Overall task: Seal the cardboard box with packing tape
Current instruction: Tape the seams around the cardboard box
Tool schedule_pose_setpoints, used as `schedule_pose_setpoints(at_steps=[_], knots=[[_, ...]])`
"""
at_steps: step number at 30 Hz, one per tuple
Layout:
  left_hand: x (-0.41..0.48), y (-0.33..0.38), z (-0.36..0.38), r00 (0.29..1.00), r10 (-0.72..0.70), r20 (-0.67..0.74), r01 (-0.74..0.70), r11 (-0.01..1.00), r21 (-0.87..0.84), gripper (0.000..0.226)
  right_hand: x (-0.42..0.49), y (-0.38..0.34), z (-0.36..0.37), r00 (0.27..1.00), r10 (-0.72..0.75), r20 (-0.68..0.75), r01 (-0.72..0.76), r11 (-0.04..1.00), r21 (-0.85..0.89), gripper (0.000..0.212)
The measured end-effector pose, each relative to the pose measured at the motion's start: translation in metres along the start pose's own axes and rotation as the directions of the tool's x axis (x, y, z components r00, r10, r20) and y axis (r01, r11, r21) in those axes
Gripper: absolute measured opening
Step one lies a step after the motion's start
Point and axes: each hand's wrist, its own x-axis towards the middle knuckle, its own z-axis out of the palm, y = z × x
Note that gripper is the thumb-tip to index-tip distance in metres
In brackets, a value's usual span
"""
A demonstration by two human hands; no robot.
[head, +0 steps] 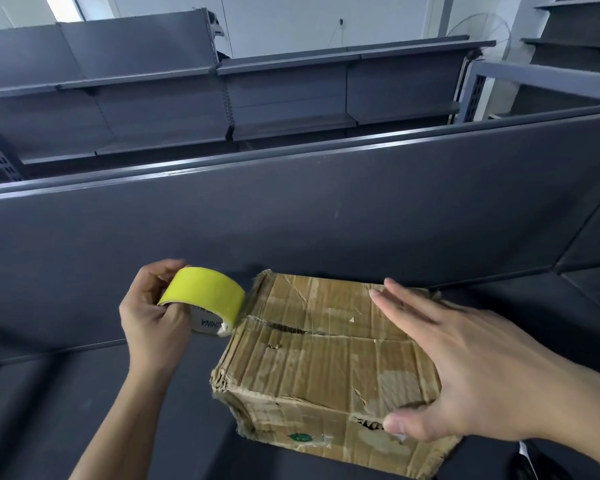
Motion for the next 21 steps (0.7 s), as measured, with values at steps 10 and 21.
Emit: schedule_pose_setpoints(at_steps=[10, 21], knots=[[-0.007, -0.016, -0.014, 0.998, 0.061, -0.015, -0.061, 0.997, 0.055, 0.055, -0.001, -0.003, 0.004, 0.999, -0.027, 0.035, 0.029, 0.997, -0.072, 0.093], [-0.004, -0.011, -0.011, 0.995, 0.087, 0.040, -0.092, 0.988, 0.124, 0.064, 0.001, -0.011, -0.004, 0.997, -0.026, 0.078, 0.042, 0.976, -0.212, 0.078]])
